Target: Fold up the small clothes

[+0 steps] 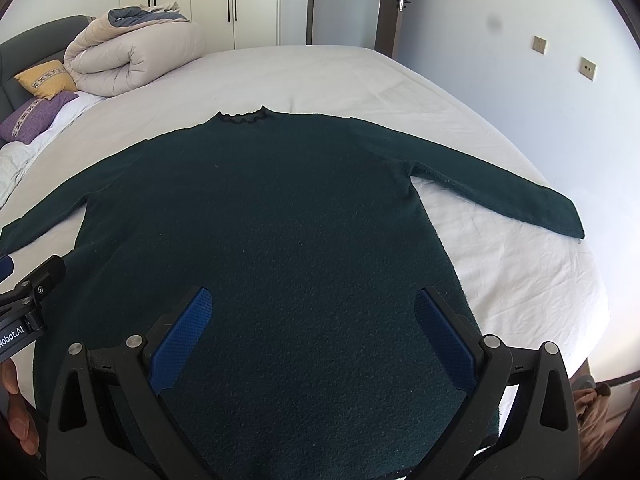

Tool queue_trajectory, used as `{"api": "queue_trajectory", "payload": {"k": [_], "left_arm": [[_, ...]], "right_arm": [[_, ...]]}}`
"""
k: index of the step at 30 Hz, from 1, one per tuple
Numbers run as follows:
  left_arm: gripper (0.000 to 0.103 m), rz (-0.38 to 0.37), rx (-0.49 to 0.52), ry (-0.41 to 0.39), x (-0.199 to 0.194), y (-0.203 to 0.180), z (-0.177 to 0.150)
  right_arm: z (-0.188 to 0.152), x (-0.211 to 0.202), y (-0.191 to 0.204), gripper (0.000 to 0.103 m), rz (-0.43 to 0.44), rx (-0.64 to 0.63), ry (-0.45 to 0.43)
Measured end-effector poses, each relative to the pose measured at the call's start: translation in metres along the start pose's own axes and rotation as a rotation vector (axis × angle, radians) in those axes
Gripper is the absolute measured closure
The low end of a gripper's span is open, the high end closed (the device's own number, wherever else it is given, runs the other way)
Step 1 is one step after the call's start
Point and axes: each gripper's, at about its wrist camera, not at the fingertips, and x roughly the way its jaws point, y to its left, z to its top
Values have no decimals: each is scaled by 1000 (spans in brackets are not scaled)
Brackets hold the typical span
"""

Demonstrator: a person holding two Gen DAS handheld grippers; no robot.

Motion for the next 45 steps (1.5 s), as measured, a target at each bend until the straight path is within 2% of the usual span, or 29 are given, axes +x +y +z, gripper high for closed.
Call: {"api": "queue_trajectory", "payload": {"k": [45], "left_arm": [[0,-4,-4,6,3,3,-4]], "right_arm": [[-5,8,4,0,-1,-9,15]]}}
